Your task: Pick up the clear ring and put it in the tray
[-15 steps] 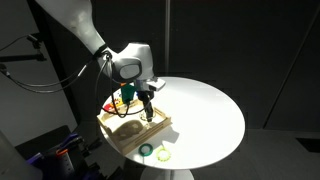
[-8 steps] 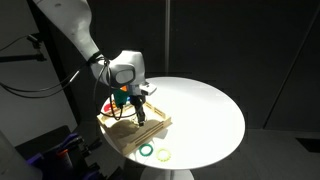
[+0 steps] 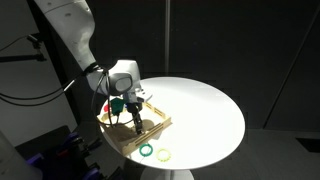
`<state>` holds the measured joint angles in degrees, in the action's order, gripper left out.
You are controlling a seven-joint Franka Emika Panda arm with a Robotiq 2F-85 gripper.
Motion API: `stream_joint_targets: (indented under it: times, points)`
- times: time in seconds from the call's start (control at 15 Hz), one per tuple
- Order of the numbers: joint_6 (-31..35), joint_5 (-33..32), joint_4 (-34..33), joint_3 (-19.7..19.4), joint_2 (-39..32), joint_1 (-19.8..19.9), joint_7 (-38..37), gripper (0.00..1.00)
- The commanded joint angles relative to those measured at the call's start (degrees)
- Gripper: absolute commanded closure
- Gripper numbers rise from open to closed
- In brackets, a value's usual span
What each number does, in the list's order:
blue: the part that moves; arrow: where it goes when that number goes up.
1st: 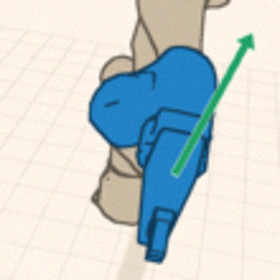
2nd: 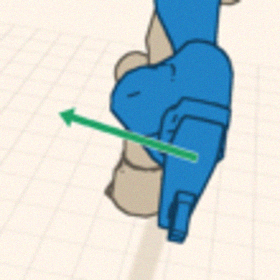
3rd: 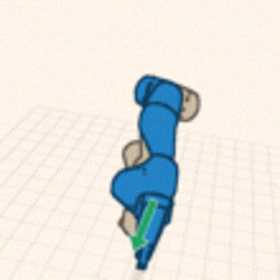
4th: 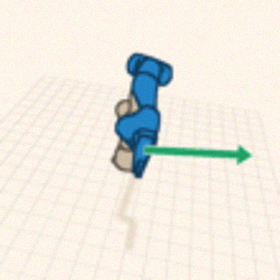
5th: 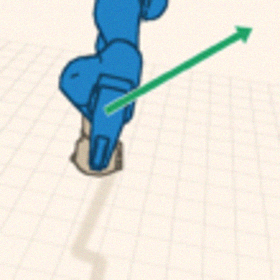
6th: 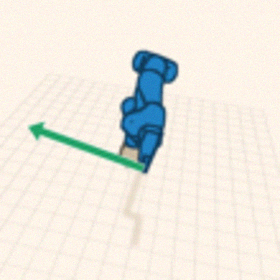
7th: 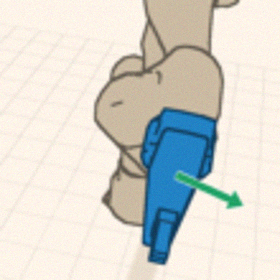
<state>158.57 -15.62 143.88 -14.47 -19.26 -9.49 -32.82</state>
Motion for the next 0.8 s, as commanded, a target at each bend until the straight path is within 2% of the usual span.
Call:
stream_joint_targets:
  times: [0.0, 0.33, 0.4, 0.73]
  points:
    - [0.77, -1.94, -0.12, -2.51, -1.19, -2.32, -2.74, 0.42]
    - [-1.61, 0.18, 0.67, -1.91, 1.77, -1.13, 0.21, 0.04]
    - [-2.34, 1.12, 1.09, -1.26, 3.23, -0.21, 1.55, 0.01]
    - [-10.13, 4.52, 2.00, 1.27, 11.83, 3.79, 7.71, 0.00]
